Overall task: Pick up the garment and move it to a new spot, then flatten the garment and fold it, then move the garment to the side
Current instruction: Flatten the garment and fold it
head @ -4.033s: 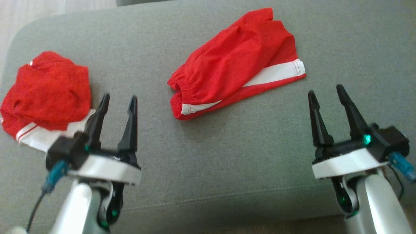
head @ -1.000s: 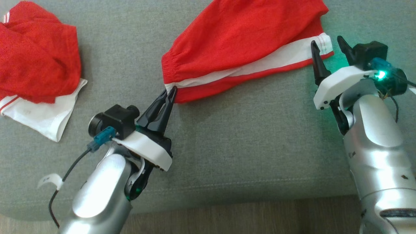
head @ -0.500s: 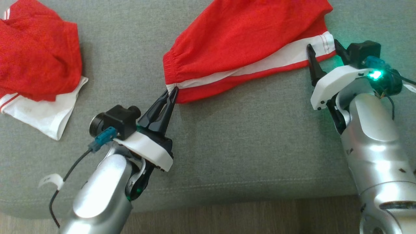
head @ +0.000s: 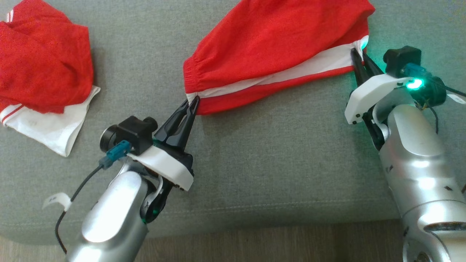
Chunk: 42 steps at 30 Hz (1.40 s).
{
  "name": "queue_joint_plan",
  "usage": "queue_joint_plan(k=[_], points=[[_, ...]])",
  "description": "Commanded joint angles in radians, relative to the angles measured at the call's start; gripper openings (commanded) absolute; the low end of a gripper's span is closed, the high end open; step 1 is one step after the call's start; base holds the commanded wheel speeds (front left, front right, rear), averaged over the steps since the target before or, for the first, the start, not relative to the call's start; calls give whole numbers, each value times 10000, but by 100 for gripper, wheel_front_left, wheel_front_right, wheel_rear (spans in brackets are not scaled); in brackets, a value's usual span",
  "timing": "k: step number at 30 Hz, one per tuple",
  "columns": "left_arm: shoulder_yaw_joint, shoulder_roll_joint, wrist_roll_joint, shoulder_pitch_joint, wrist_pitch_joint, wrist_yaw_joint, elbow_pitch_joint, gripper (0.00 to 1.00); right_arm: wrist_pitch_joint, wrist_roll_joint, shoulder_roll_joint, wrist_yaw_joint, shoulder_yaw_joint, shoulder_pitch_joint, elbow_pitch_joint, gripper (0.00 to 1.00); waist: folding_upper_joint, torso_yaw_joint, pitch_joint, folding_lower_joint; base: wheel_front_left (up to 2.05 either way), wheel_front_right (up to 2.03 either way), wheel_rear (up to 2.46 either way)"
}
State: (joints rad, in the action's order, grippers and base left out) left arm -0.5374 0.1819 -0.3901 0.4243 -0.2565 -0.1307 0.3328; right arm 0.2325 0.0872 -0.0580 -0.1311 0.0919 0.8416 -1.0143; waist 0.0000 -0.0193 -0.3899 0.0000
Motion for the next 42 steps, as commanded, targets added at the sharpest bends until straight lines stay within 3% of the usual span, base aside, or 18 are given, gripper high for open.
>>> queue_joint_plan(k=[1,9,15,20,27,35,42], points=[[319,169,-72,288,-53,0,-210,0,152,41,78,4,-199,246,208,0,0,9,52,0,0,0,0],[496,178,-97,126,-53,0,-183,0,262,258,78,4,-314,-73,561,0,0,99,463,0,0,0,0],[843,218,-102,-109,-53,0,-403,0,288,101,78,4,-777,-565,1617,0,0,204,1052,0,0,0,0],[1132,369,-322,-231,-53,0,-829,0,290,-530,64,4,-1493,-1205,2877,0,0,311,1728,0,0,0,0],[1613,876,-637,-77,-41,1,-1619,0,206,-2647,-548,4,-2563,-1686,4539,0,0,483,2704,0,0,0,0],[2318,1161,-1298,205,542,301,-2889,0,-1016,-4304,-950,4,-2380,-1876,6224,0,0,633,3612,0,0,0,0],[2661,1084,-1706,292,947,705,-3882,0,-1438,-4368,-974,4,-2091,-2191,7749,0,0,595,4068,0,0,0,0]])
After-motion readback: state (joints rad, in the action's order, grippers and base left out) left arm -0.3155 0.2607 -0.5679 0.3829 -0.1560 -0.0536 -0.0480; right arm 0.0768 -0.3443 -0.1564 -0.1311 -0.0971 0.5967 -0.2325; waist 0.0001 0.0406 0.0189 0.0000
